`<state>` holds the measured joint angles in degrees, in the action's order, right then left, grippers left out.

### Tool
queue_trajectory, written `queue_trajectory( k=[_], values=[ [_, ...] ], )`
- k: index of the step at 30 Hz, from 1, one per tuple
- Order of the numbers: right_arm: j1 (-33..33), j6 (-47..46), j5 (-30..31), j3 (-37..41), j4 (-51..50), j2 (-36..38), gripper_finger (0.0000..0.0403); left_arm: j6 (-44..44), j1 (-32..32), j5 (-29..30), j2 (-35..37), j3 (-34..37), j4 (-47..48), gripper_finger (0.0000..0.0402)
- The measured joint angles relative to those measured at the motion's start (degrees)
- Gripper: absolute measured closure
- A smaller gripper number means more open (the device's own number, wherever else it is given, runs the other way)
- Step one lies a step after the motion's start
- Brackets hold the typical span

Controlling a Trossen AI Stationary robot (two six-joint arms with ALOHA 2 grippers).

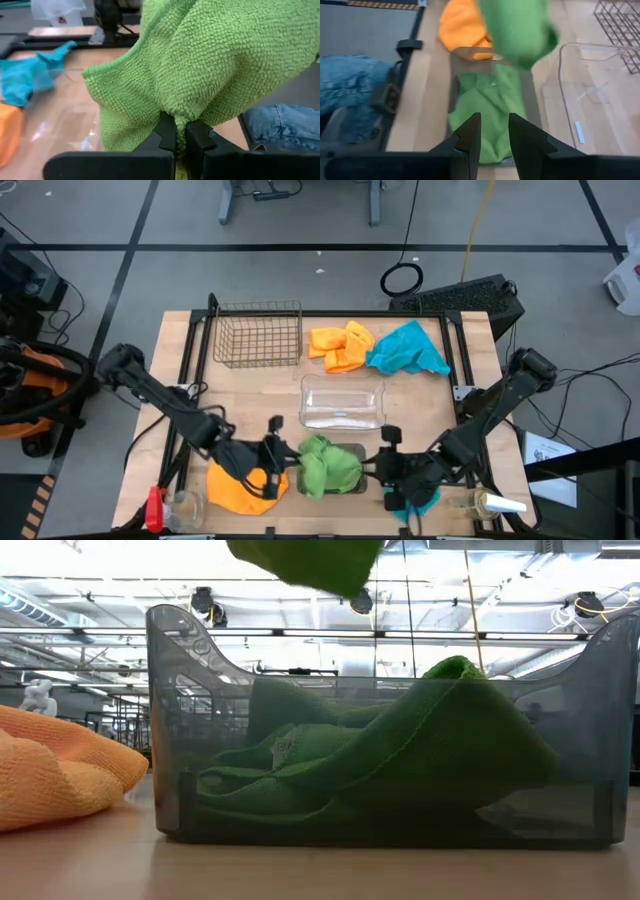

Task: Sort microfiber towel by color & place in baskets
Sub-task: Put the green towel into the black transparent bin

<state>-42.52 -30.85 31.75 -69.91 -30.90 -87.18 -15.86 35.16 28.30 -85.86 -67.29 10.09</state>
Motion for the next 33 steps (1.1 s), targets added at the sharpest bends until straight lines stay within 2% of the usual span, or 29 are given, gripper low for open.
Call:
queue_trajectory(
  k=[6,10,19,23,27,33],
  values=[
    [-3.2,0.0,1.1,0.0,0.3,1.7,0.0312,-2.4,0.2,-0.4,-7.5,0.0,-5.8,0.0388],
    [-4.9,-1.0,3.1,0.0,2.9,1.3,0.0312,-4.7,0.1,-0.4,-10.4,0.0,-6.1,0.0387],
    [-7.4,-1.7,5.0,0.0,13.6,-0.4,0.0312,-9.0,-2.1,-5.8,-10.7,-3.3,0.7,0.0386],
    [-9.3,-1.3,7.4,0.0,16.4,-0.8,0.0312,-11.2,-2.9,-6.8,-11.9,-3.5,2.0,0.0386],
    [-10.3,-1.2,10.2,0.0,16.4,-0.9,0.0312,-12.1,-3.7,-12.0,-14.1,-3.5,0.5,0.0386],
    [-10.5,-3.5,16.5,0.0,16.8,-1.6,0.0312,-15.0,-4.8,-10.8,-17.7,-3.5,1.8,0.0386]
  ],
)
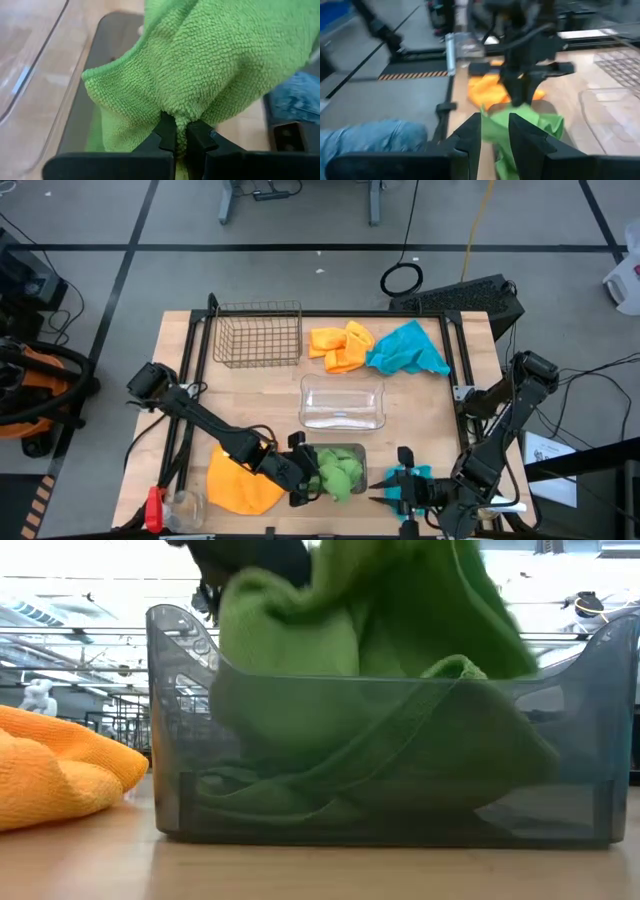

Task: Sort microfiber towel by color & place in baskets
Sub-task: Put the green towel into the black transparent bin

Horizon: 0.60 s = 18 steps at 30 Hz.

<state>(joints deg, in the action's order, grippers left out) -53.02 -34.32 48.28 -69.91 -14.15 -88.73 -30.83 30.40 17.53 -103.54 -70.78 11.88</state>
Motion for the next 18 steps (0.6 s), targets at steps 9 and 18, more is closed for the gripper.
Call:
queue_trajectory(
  k=[9,18],
  values=[
    [3.6,-0.3,-1.8,0.0,5.3,-8.0,0.0312,-0.3,-1.5,-1.4,-1.5,0.0,-0.9,0.0386],
    [10.4,3.0,-7.1,0.0,10.7,-14.6,0.0312,1.4,-1.8,-0.7,-1.5,0.0,-0.7,0.0386]
  ],
)
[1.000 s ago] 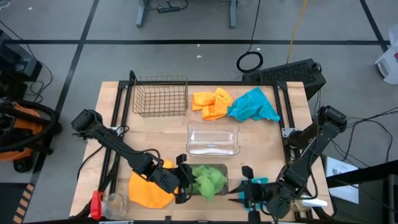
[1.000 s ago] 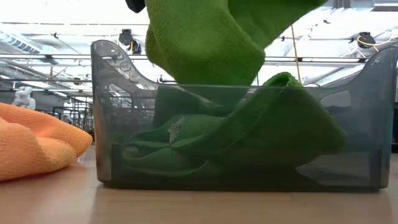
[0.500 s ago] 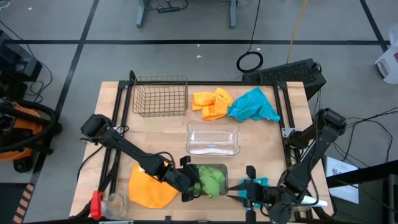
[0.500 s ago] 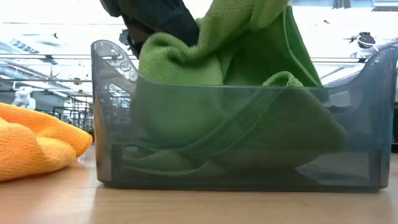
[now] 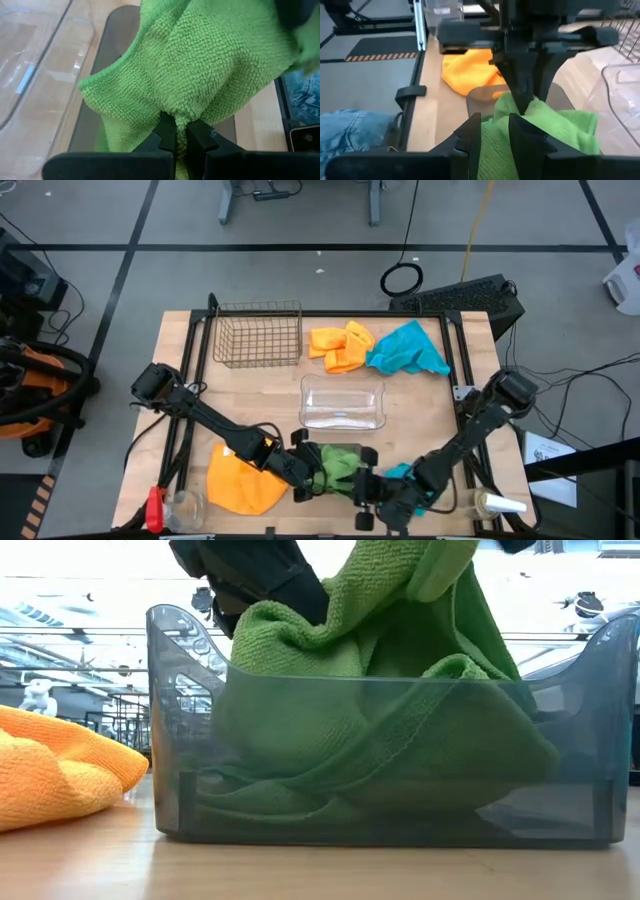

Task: Sort microfiber towel by color & place in baskets
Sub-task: Put the green towel into the black transparent bin

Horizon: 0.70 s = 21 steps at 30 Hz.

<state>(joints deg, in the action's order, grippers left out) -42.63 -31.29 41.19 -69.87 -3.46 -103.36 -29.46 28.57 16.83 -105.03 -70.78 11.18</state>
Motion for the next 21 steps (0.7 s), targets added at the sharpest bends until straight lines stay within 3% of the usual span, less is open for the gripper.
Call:
queue_trajectory(
  k=[5,10,16,21],
  values=[
    [2.8,-0.5,-2.2,0.0,-0.5,-1.9,0.0312,0.2,0.0,0.2,0.0,0.0,-0.1,0.0366],
    [5.2,-2.2,-4.1,0.0,-2.2,-4.1,0.0323,0.3,0.7,0.3,0.0,0.0,-0.1,0.0304],
    [6.7,-2.4,-6.6,0.0,-2.3,-6.4,0.0365,0.3,2.1,-1.4,0.0,0.0,0.5,0.0222],
    [7.3,-3.6,-8.5,0.0,-3.4,-7.4,0.0399,0.3,3.4,-1.6,2.3,0.0,1.1,0.0186]
  ],
)
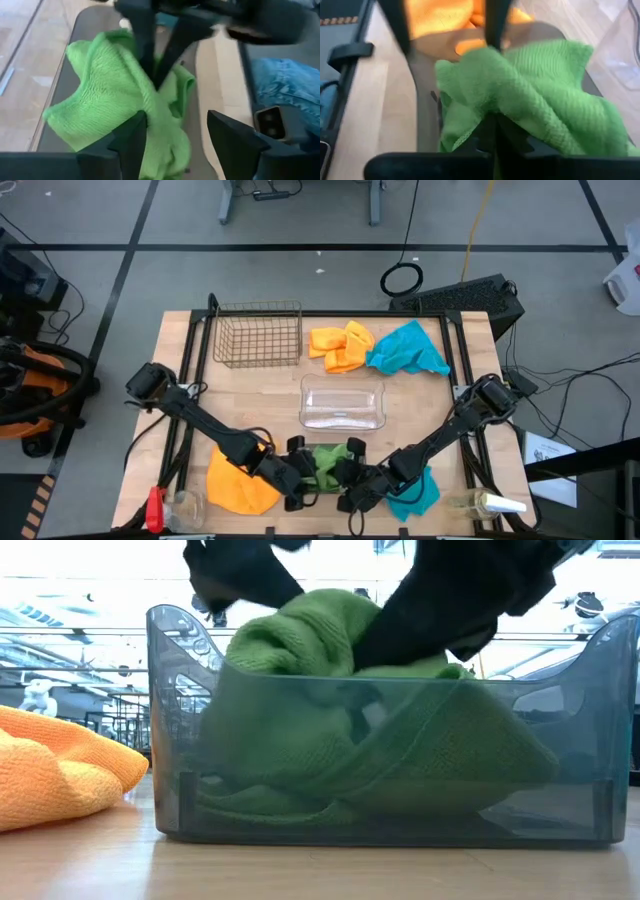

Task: Sort microfiber towel by color & place in baskets
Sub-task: Put the green towel into the black transparent bin

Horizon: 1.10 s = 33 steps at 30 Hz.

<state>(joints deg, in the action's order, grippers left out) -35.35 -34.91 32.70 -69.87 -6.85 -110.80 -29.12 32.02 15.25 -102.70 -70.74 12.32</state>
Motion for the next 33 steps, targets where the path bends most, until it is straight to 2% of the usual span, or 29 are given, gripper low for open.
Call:
queue_trajectory(
  k=[4,11,21,30,33],
  values=[
    [-0.1,-4.3,-0.1,0.0,-4.5,0.0,0.0398,1.2,0.8,0.3,2.1,0.0,0.7,0.0181],
    [-0.3,-5.1,-4.3,0.0,-5.3,0.0,0.0402,5.6,0.7,6.9,1.6,0.0,-1.1,0.0181],
    [-2.4,-3.8,-5.7,0.0,-3.9,3.4,0.0402,5.9,-1.3,4.2,-7.0,0.0,-3.9,0.0181],
    [-2.9,-1.1,3.0,0.0,0.3,5.0,0.0403,5.6,-1.1,3.5,-7.0,0.0,-4.9,0.0181],
    [-1.7,1.4,2.9,0.0,3.2,4.5,0.0403,5.9,-1.0,1.7,-6.4,0.0,-5.1,0.0181]
  ],
)
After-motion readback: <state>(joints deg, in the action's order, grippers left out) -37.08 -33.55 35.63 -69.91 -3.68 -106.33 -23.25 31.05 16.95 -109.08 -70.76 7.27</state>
